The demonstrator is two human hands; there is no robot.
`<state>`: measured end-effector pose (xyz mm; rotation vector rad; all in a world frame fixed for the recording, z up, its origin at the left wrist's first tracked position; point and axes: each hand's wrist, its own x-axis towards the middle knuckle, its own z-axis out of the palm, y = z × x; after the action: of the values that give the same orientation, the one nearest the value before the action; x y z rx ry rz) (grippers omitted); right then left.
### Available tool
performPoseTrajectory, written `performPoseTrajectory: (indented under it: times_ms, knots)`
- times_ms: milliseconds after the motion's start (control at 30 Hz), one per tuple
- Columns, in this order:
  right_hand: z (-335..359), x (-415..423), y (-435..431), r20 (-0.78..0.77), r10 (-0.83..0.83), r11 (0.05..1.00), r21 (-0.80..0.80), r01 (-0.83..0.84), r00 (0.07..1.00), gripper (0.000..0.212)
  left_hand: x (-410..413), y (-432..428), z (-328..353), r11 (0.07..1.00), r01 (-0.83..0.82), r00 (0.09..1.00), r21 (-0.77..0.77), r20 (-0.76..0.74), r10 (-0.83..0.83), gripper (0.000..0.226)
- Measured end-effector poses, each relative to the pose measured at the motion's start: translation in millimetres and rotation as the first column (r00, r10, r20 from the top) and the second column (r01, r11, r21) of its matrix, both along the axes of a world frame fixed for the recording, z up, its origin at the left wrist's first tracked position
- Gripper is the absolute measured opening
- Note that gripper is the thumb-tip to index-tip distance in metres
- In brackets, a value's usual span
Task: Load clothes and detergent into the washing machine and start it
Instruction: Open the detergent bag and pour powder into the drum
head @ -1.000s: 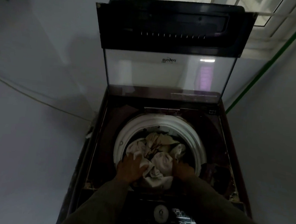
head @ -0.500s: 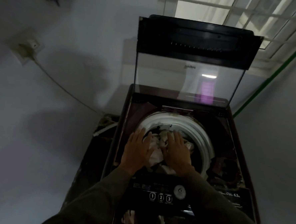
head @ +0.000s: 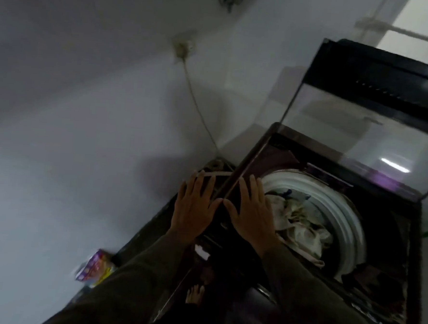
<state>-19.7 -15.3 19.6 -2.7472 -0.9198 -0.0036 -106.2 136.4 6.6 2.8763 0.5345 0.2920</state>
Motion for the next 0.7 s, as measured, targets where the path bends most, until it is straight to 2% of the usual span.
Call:
performPoseTrajectory:
  times_ms: [167, 367, 533, 700]
  knots:
    - [-4, -50, 33, -0.008, 0.234, 0.972, -0.023, -0.235, 0.972, 0.080, -93, 12, -6, 0.970, -0.243, 0.970, -0.003, 0.002, 0.243, 0.063]
    - [-29, -118, 69, -0.006, 0.480, 0.870, -0.121, -0.477, 0.877, 0.079, -209, 22, -34, 0.884, -0.468, 0.882, -0.012, -0.069, 0.466, 0.065]
    - [-83, -172, 106, -0.054, 0.643, 0.741, -0.209, -0.638, 0.764, 0.078, -289, 33, -93, 0.778, -0.627, 0.778, -0.044, -0.093, 0.622, 0.063]
    - [-166, -218, 159, -0.102, 0.735, 0.628, -0.269, -0.730, 0.670, 0.079, -346, 62, -187, 0.683, -0.725, 0.687, -0.087, -0.170, 0.707, 0.064]
